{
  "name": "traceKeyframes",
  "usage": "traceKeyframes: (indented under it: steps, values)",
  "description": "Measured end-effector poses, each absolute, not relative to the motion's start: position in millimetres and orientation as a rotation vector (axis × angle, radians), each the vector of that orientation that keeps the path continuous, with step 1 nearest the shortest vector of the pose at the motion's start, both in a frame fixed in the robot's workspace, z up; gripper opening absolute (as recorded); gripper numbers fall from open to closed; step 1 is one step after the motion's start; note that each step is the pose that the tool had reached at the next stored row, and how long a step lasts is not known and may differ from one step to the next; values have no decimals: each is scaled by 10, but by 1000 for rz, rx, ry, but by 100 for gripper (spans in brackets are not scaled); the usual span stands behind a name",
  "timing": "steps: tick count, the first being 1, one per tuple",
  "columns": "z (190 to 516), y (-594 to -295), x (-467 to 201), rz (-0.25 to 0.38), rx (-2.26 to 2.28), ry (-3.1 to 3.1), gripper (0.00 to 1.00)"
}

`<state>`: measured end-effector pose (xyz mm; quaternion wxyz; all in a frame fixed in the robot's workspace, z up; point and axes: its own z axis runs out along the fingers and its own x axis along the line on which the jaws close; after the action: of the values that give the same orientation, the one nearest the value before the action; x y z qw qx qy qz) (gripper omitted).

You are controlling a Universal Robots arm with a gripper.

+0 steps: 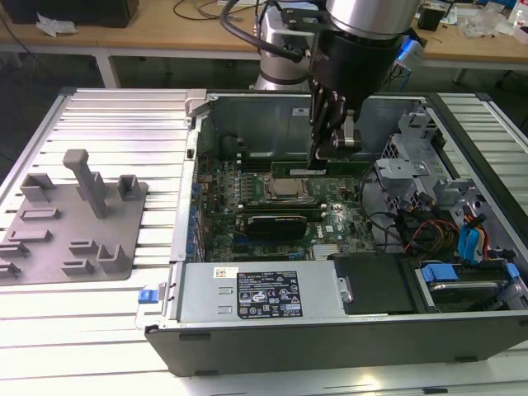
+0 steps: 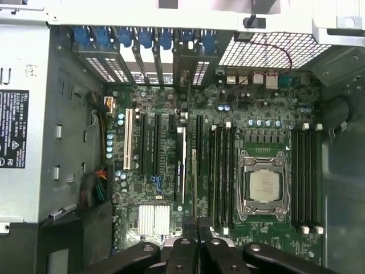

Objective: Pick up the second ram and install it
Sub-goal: 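Pick up the second ram and move it above second insertion slot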

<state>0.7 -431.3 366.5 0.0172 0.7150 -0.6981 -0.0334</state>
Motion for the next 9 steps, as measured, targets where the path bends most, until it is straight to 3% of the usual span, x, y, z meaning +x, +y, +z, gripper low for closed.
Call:
traceKeyframes:
  steps: [9]
  values:
    - [3480,-4256,-42,-104,2222,-2169,9]
